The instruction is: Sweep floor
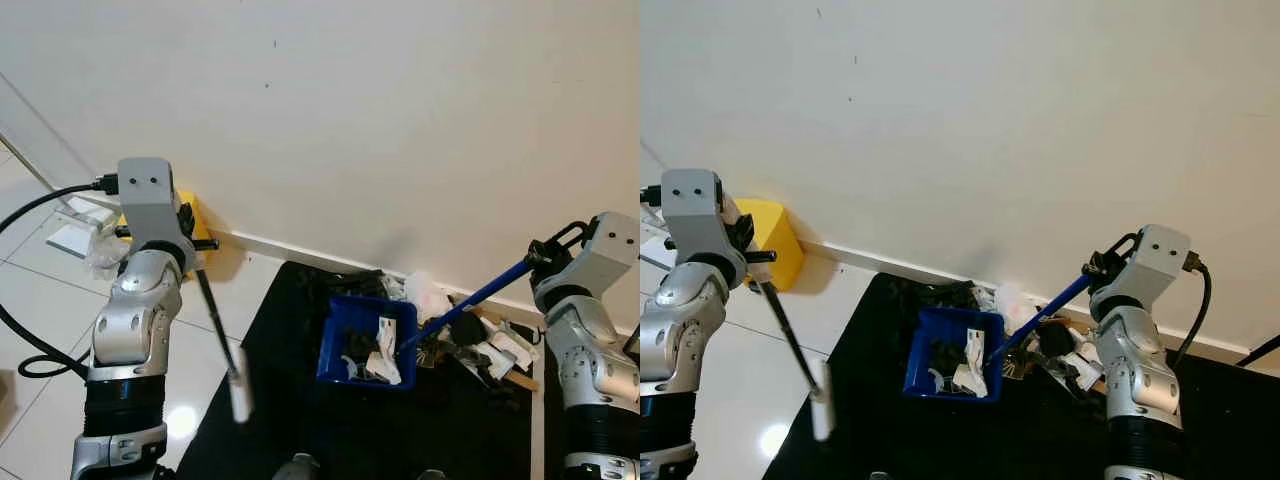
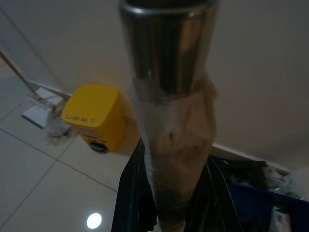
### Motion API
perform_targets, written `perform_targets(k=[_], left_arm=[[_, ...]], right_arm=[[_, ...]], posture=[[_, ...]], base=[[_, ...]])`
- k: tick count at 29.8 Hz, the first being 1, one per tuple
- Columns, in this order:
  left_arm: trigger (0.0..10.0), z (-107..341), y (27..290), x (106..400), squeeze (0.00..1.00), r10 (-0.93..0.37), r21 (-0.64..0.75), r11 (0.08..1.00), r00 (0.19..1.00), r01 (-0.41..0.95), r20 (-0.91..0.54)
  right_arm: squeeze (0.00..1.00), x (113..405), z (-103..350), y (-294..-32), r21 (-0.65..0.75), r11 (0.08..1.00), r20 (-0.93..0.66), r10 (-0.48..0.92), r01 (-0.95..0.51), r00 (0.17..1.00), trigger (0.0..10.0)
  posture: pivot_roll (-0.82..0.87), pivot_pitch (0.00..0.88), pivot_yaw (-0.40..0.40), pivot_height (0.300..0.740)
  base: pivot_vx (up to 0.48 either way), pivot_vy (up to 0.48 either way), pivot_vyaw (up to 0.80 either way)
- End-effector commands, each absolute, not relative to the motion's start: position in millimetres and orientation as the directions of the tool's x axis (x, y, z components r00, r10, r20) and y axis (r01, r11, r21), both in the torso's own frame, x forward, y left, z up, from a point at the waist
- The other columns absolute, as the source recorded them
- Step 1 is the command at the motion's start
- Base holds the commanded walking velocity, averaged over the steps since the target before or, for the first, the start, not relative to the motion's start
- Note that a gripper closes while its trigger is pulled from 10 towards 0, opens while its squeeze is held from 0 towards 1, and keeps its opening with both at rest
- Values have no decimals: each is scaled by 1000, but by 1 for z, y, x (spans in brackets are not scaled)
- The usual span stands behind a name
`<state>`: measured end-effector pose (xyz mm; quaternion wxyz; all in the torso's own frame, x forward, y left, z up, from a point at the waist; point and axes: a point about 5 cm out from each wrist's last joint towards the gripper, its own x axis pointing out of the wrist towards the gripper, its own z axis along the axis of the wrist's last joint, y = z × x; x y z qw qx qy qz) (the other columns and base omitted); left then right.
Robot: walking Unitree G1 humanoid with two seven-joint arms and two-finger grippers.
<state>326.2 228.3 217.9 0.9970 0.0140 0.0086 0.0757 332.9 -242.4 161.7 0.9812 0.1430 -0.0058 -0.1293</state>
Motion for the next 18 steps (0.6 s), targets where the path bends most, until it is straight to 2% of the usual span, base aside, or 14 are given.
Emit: perform_targets(k=[1, 5, 7, 10, 14, 18], left_arm=[[10000, 220, 231, 323, 0, 178, 51, 983, 984, -178, 17], [10000, 220, 232, 323, 0, 186, 49, 981, 982, -186, 13], [10000, 220, 233, 324, 0, 188, 79, 979, 982, -189, 17], [10000, 222, 234, 325, 0, 180, 107, 977, 983, -183, 41], [10000, 226, 236, 326, 0, 177, 126, 975, 982, -184, 65], [10000, 227, 246, 325, 0, 204, 118, 970, 976, -212, 76]], right_arm=[[0, 334, 179, -241, 342, 913, 45, -254, 224, 966, 10000], [0, 333, 189, -241, 396, 894, 71, -259, 211, 963, 10000], [0, 332, 214, -245, 442, 877, 142, -277, 189, 950, 10000], [0, 331, 226, -247, 441, 881, 181, -276, 173, 944, 10000], [0, 331, 225, -246, 409, 897, 176, -257, 167, 950, 10000], [0, 330, 193, -233, 394, 902, 103, -236, 178, 966, 10000]], posture=[[36, 112, 61, 740], [37, 109, 59, 740], [30, 103, 61, 740], [30, 103, 61, 740], [24, 99, 61, 740], [22, 89, 57, 740]], base=[[0, 0, 0], [0, 0, 0], [0, 0, 0], [0, 0, 0], [0, 0, 0], [0, 0, 0]])
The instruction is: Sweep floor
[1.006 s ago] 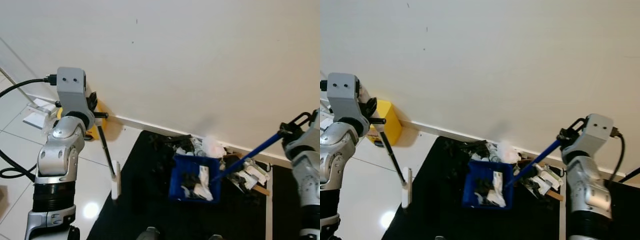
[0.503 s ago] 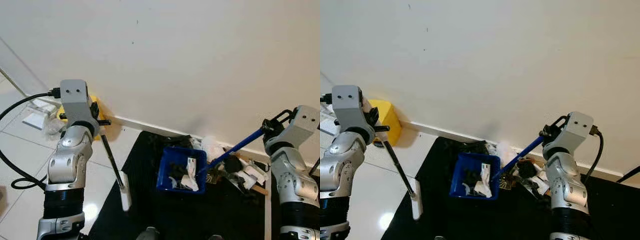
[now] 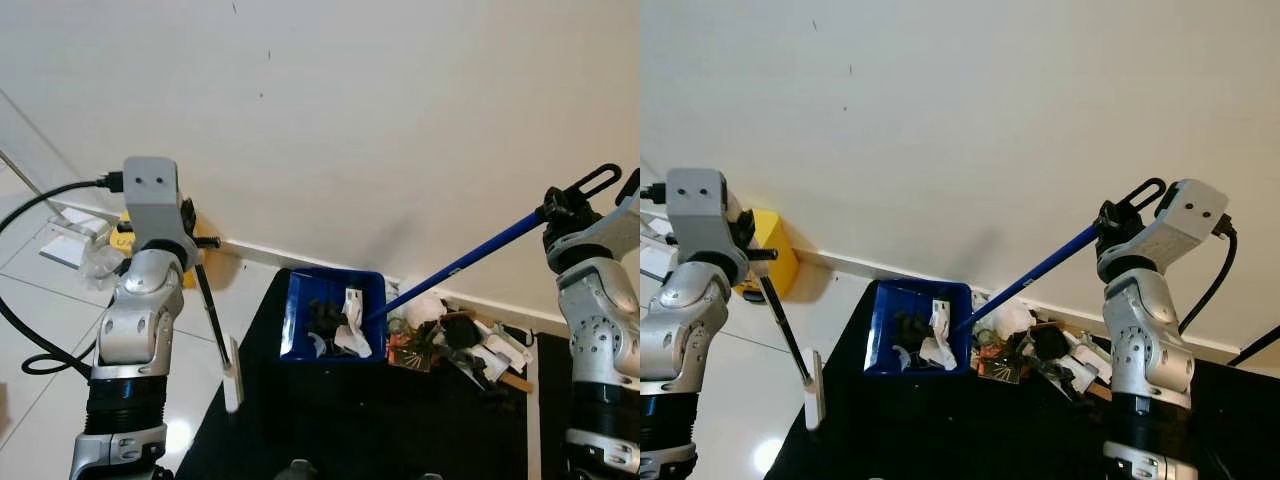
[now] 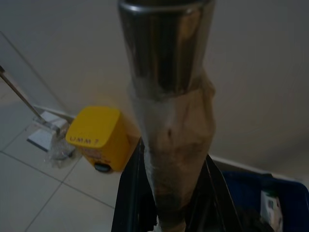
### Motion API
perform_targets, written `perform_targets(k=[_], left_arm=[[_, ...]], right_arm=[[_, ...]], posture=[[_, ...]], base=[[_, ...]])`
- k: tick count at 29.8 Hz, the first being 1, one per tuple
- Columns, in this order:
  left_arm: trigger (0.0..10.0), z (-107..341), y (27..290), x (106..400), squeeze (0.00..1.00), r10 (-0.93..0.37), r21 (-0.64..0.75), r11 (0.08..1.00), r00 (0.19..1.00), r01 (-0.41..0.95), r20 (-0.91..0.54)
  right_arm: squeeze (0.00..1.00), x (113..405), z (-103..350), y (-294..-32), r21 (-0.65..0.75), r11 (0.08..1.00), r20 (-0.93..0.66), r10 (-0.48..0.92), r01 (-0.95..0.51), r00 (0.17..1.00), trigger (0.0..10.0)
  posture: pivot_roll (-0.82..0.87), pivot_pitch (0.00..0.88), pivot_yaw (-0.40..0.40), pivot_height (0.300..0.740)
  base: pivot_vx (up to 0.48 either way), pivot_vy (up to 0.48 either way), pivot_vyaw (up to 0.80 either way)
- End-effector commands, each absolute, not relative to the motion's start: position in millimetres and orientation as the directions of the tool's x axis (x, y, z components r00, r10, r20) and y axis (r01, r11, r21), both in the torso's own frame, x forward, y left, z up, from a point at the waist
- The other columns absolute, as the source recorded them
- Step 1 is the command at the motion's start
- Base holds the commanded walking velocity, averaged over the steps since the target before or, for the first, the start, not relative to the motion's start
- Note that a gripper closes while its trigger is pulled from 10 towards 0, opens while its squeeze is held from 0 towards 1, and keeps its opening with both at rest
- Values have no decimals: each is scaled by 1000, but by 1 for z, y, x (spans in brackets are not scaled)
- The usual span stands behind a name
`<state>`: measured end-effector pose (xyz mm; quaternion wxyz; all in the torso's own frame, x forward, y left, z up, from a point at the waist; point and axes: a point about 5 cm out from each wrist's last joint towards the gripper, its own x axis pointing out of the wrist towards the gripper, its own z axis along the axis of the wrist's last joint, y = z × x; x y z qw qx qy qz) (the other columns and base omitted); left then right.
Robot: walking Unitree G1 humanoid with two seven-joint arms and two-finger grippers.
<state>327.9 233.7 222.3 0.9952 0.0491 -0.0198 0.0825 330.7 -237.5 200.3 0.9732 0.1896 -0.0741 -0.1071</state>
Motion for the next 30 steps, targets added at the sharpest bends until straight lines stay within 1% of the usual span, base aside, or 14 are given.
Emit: perform_targets(k=[1, 2, 7, 12, 13, 19, 27, 30], left_arm=[[10000, 225, 247, 325, 0, 217, 120, 967, 974, -224, 72], [10000, 225, 247, 325, 0, 217, 120, 967, 974, -224, 72], [10000, 210, 246, 319, 0, 238, 131, 962, 970, -241, 40], [10000, 203, 242, 314, 0, 228, 127, 965, 973, -230, 27], [10000, 200, 238, 314, 0, 217, 119, 969, 976, -218, 19], [10000, 194, 231, 313, 0, 199, 116, 973, 980, -198, 3], [10000, 189, 229, 312, 0, 192, 107, 976, 981, -189, -24], [10000, 187, 228, 312, 0, 185, 112, 977, 982, -181, -30]], right_arm=[[0, 329, 187, -229, 407, 896, 97, -235, 176, 967, 10000], [0, 329, 187, -229, 407, 896, 97, -235, 176, 967, 10000], [0, 325, 169, -213, 474, 862, 104, -258, 180, 960, 10000], [0, 324, 162, -209, 523, 834, 89, -260, 177, 962, 10000], [0, 325, 161, -209, 530, 830, 93, -263, 175, 960, 10000], [0, 327, 161, -210, 519, 837, 106, -263, 172, 959, 10000], [0, 327, 161, -208, 505, 848, 119, -253, 161, 960, 10000], [0, 326, 157, -203, 498, 854, 111, -235, 151, 966, 10000]], posture=[[22, 89, 57, 740], [22, 89, 57, 740], [30, 79, 52, 740], [34, 78, 48, 740], [37, 73, 45, 740], [36, 58, 43, 740], [35, 53, 45, 740], [35, 58, 43, 740]], base=[[0, 0, 0], [0, 0, 0], [0, 0, 0], [0, 0, 0], [0, 0, 0], [0, 0, 0], [0, 0, 0], [0, 0, 0]])
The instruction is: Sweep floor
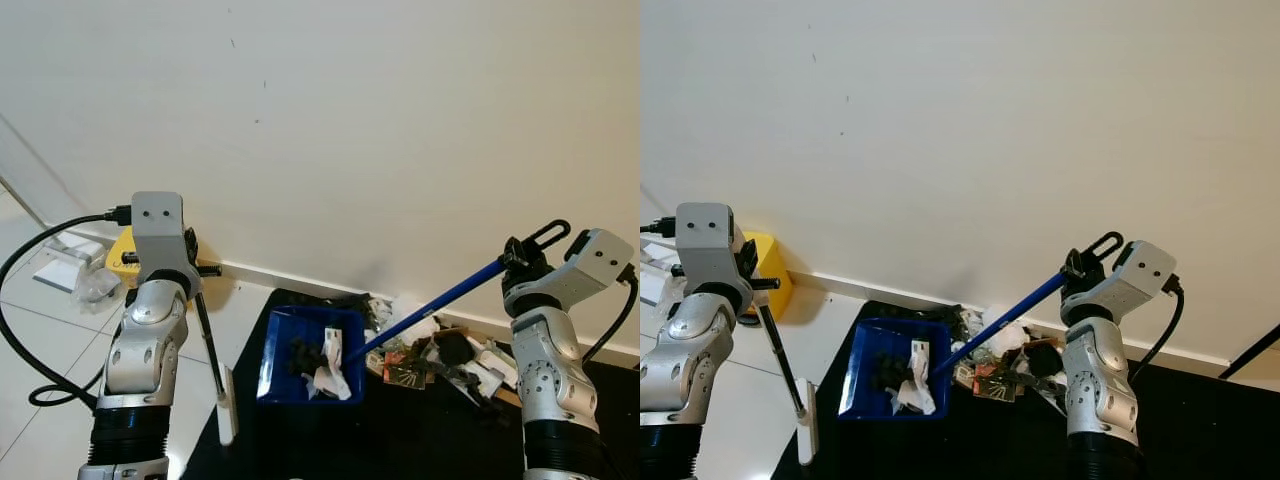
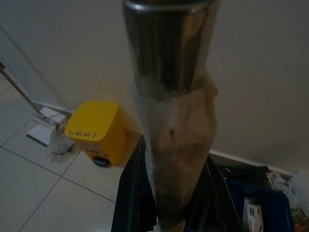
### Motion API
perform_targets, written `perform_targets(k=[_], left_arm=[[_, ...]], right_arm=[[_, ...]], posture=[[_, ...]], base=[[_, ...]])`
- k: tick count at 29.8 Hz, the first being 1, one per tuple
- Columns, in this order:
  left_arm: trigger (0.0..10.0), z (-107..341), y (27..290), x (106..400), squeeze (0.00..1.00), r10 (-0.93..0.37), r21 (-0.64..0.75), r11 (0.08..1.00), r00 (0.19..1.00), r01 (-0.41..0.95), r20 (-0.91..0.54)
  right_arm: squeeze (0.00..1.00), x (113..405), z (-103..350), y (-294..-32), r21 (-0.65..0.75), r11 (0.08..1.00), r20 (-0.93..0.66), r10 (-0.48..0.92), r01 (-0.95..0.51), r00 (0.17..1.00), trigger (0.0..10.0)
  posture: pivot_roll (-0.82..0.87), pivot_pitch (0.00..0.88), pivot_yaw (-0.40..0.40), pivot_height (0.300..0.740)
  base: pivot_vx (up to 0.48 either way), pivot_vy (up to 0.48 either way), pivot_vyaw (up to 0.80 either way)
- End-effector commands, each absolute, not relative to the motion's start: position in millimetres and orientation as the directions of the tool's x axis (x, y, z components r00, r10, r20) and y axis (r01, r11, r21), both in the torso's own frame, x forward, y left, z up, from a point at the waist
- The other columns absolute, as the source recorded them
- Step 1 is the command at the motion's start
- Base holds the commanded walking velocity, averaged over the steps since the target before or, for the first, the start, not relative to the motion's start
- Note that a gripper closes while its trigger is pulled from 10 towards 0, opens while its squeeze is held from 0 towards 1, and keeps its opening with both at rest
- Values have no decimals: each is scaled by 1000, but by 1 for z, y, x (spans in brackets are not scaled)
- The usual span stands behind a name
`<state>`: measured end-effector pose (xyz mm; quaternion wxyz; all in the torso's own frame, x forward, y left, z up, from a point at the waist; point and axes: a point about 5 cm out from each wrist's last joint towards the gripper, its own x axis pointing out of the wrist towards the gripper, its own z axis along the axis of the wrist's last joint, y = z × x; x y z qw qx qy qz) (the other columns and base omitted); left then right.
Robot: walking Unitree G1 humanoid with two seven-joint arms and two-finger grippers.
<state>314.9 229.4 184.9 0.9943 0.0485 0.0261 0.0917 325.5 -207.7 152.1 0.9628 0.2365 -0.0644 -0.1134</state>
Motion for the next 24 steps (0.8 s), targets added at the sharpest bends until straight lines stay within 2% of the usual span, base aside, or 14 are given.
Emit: perform_targets(k=[1, 7, 24], left_arm=[[10000, 185, 226, 311, 0, 177, 115, 978, 984, -173, -28], [10000, 176, 216, 307, 0, 145, 140, 980, 988, -138, -45], [10000, 168, 210, 305, 0, 134, 146, 981, 989, -124, -62]], right_arm=[[0, 326, 154, -201, 492, 858, 105, -226, 147, 968, 10000], [0, 324, 144, -197, 473, 870, 79, -200, 140, 977, 10000], [0, 324, 139, -197, 452, 880, 66, -196, 146, 978, 10000]], posture=[[35, 60, 42, 740], [35, 69, 36, 740], [36, 76, 41, 740]], base=[[0, 0, 0], [0, 0, 0], [0, 0, 0]])
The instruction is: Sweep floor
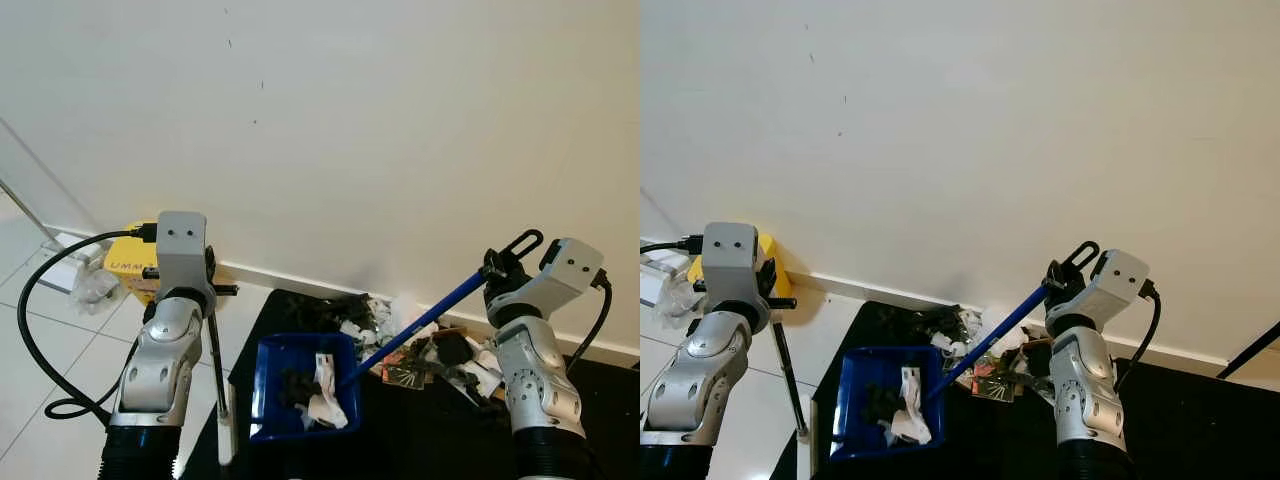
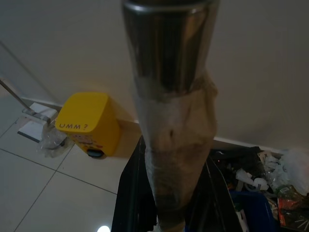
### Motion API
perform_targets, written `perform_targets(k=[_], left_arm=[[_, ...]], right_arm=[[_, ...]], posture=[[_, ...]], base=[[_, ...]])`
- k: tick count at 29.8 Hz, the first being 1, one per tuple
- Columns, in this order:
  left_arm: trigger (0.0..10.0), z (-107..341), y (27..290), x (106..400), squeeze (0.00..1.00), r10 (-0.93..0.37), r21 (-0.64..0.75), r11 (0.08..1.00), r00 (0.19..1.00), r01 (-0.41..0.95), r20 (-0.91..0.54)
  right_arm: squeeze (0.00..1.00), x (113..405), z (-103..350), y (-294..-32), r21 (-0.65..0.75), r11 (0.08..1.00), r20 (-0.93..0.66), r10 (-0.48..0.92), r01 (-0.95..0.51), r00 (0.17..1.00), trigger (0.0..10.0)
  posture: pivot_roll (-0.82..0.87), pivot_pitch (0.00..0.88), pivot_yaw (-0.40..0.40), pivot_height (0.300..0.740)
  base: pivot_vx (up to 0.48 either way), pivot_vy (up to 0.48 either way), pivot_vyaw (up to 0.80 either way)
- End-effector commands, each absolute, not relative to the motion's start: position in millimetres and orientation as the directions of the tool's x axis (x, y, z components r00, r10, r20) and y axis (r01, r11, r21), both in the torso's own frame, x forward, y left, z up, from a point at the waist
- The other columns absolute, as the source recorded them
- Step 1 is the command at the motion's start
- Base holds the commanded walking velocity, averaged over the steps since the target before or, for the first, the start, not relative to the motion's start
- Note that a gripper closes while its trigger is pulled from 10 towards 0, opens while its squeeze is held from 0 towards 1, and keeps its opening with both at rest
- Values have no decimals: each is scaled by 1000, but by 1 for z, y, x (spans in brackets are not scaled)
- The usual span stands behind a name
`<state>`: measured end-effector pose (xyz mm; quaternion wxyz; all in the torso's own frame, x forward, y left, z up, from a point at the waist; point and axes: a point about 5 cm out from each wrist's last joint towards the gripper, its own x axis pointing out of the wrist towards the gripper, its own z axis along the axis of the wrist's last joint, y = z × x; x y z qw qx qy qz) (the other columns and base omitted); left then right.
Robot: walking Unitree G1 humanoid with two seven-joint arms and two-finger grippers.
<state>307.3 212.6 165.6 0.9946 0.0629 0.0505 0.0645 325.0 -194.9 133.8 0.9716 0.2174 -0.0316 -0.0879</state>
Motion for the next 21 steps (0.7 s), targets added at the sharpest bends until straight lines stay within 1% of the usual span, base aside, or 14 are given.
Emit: perform_targets(k=[1, 8, 21], left_arm=[[10000, 168, 209, 305, 0, 131, 147, 982, 989, -121, -64], [10000, 168, 205, 308, 0, 112, 150, 984, 992, -101, -64], [10000, 167, 207, 306, 0, 121, 154, 982, 991, -110, -65]], right_arm=[[0, 324, 138, -197, 451, 880, 67, -197, 147, 978, 10000], [0, 323, 139, -197, 437, 887, 72, -200, 150, 977, 10000], [0, 324, 138, -194, 427, 893, 71, -190, 143, 979, 10000]], posture=[[36, 76, 41, 740], [28, 77, 49, 740], [39, 80, 42, 740]], base=[[0, 0, 0], [0, 0, 0], [0, 0, 0]])
